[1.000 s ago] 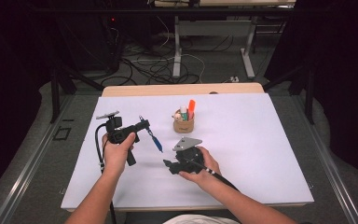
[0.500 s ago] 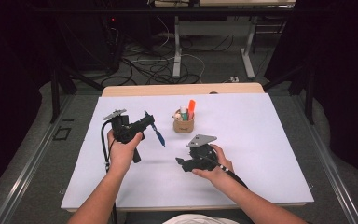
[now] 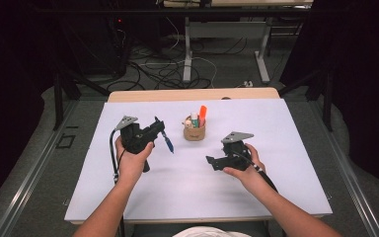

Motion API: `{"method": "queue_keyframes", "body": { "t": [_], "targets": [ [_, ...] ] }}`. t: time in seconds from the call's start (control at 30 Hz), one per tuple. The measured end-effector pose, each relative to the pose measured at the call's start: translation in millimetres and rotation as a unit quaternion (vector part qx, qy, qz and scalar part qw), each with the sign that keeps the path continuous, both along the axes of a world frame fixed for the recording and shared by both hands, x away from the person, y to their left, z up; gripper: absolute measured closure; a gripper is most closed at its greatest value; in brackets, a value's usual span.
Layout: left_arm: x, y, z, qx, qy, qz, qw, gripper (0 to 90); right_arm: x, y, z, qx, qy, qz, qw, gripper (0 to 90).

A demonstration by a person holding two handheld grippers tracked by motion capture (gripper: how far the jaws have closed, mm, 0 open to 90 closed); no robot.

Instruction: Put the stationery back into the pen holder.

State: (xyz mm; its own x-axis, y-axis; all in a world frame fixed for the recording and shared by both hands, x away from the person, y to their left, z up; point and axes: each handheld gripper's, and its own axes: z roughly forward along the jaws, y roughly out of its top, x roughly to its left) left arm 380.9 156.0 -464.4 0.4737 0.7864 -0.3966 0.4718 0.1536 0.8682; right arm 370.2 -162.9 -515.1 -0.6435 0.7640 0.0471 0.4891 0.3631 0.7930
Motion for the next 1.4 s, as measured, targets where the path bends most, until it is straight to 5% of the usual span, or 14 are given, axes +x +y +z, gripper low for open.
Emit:
{"method": "queue_keyframes", "body": {
  "t": [0.27, 0.53, 0.97, 1.4],
  "targets": [
    [-1.4, 0.4, 0.2, 0.014, -0.01, 0.006, 0.9998, 79.6, 4.6, -37.2, -5.6, 0.005, -0.003, -0.051, 0.9987, 0.0],
    [-0.6, -3.3, 1.8, 0.029, -0.015, 0.01, 0.9994, 79.6, 8.6, -64.1, -16.0, 0.005, 0.002, -0.091, 0.9958, 0.0],
    [7.1, -17.8, 16.0, 0.032, -0.033, 0.005, 0.999, 79.6, 13.4, -89.4, -20.8, 0.002, 0.0, -0.117, 0.9931, 0.0],
    [24.6, -41.4, 31.8, 0.035, -0.047, -0.005, 0.9982, 79.6, 13.4, -94.2, -22.4, -0.006, 0.0, -0.12, 0.9927, 0.0]
  ]
}}
